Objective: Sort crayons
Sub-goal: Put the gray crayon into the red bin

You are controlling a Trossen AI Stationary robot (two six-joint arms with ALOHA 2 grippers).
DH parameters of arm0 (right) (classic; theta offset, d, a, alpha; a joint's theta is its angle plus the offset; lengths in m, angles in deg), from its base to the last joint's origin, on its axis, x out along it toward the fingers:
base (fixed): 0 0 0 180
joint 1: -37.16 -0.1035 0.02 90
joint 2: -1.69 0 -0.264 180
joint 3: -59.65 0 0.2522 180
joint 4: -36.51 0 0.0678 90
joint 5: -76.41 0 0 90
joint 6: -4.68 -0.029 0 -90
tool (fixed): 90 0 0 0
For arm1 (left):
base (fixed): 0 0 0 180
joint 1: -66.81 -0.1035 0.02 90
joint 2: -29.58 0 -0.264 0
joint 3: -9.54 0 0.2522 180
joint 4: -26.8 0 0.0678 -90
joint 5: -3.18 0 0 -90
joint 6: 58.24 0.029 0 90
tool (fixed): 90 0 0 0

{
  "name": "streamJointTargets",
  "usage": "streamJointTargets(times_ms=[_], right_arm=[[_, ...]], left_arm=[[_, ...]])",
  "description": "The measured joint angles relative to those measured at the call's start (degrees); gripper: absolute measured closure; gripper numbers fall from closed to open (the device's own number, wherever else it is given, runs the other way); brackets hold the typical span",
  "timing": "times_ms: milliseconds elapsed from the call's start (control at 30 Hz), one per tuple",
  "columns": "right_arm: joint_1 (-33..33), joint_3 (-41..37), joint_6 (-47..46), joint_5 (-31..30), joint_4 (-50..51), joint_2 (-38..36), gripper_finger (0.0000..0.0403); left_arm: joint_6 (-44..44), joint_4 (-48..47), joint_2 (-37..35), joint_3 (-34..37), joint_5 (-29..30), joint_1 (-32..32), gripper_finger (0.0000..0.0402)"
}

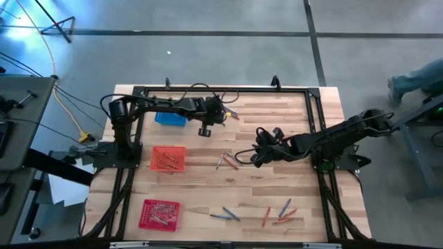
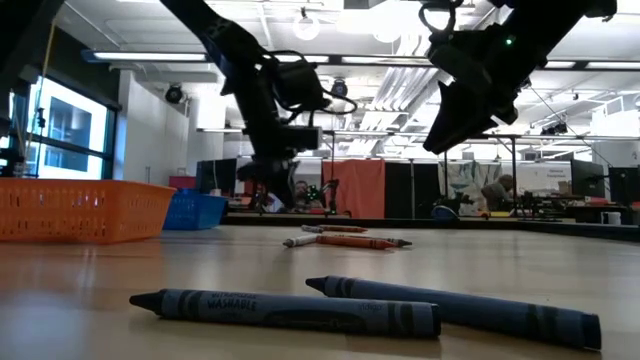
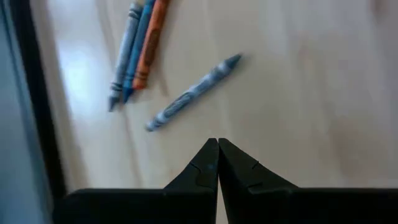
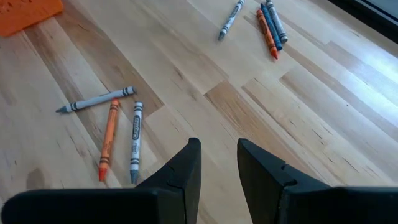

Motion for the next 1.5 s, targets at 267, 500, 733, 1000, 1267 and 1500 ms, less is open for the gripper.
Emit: streamJointTargets(times_ms=[267, 500, 733, 1000, 1267, 1500], right_arm=[[0.0, 0.0, 0.0, 0.0, 1.7, 0.0, 0.0304], [0.0, 0.0, -0.1, 0.0, 2.7, 0.0, 0.0304], [0.0, 0.0, 0.0, 2.4, 2.8, 0.0, 0.0304], [0.0, 0.0, 0.0, 2.5, 2.9, 0.0, 0.0304], [0.0, 0.0, 0.0, 2.5, 2.9, 0.0, 0.0304], [0.4, 0.0, -0.3, 2.5, 2.8, 0.0, 0.0304]], left_arm=[[6.5, 2.4, 0.5, 0.0, 2.1, 1.6, 0.037], [8.0, 5.4, 0.4, 0.0, 2.3, 1.7, 0.0309], [11.2, 7.2, 0.8, 0.0, 1.9, 0.4, 0.0255], [17.4, 7.0, 1.0, 0.1, 1.5, -1.2, 0.024], [16.4, 6.5, 1.6, -0.1, 0.5, -3.3, 0.0242], [10.2, 0.7, 10.8, -10.6, 3.7, -2.3, 0.0243]])
